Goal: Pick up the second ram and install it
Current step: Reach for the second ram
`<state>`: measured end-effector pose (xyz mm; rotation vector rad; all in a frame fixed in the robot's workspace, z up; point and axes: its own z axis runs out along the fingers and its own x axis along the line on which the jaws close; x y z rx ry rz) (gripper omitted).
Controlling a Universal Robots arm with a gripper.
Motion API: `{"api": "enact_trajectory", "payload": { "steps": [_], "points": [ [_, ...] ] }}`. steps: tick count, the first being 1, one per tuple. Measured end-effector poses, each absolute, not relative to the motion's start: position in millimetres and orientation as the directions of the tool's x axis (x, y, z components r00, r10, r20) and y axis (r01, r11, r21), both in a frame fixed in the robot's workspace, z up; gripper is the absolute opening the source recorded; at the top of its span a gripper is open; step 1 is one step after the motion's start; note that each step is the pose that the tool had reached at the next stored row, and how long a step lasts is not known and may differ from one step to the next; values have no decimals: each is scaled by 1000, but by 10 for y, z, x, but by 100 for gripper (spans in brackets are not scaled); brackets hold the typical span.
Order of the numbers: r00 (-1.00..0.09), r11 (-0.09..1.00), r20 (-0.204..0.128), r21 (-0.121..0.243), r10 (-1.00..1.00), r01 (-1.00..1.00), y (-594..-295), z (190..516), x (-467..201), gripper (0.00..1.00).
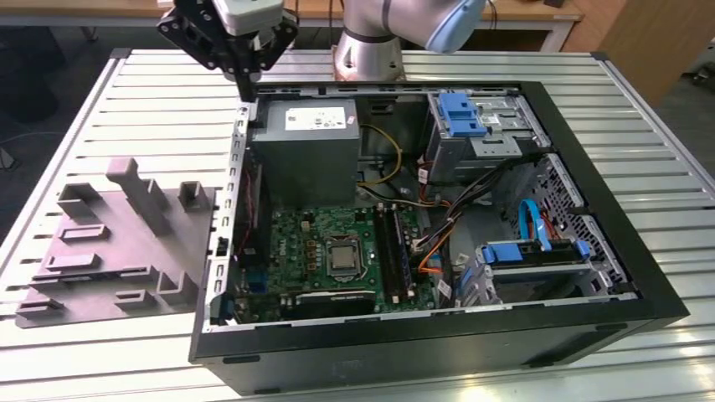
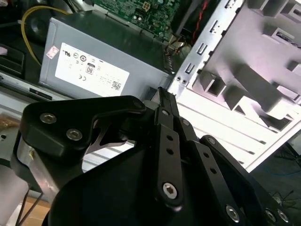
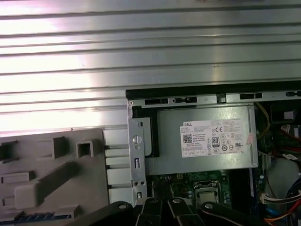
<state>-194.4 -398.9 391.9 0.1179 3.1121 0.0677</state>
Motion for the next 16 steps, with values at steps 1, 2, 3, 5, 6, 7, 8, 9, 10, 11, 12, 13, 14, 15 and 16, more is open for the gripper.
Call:
{"api": "enact_trajectory", "payload": {
  "steps": [1, 2, 3, 5, 6, 7, 8, 9, 10, 11, 12, 13, 14, 15, 16],
  "points": [
    [-997, 996, -25, 44, 76, 75, -3989, 3919, -1973, 11],
    [-997, 996, -25, 44, 76, 75, -3990, 3918, -1999, 11],
    [-997, 996, -25, 44, 76, 75, -3989, 3917, -2026, 11],
    [-997, 996, -25, 44, 76, 75, -3989, 3915, -2077, 11],
    [-997, 996, -25, 44, 76, 75, -3989, 3914, -2104, 11],
    [-997, 996, -25, 44, 76, 75, -3989, 3913, -2133, 11],
    [-997, 996, -25, 44, 76, 75, -3990, 3912, -2159, 11],
    [-997, 996, -25, 44, 76, 75, -3990, 3911, -2184, 11],
    [-997, 996, -25, 44, 76, 75, -3989, 3910, -2210, 11],
    [-997, 996, -25, 44, 76, 75, -3989, 3908, -2236, 11],
    [-997, 996, -25, 44, 76, 75, -3989, 3907, -2262, 11],
    [-997, 996, -25, 44, 76, 75, -3989, 3906, -2288, 11],
    [-997, 996, -25, 44, 76, 75, -3989, 3905, -2315, 11],
    [-997, 996, -25, 44, 76, 75, -3990, 3904, -2344, 11],
    [-997, 996, -25, 44, 76, 75, -3989, 3902, -2370, 11]
  ]
}}
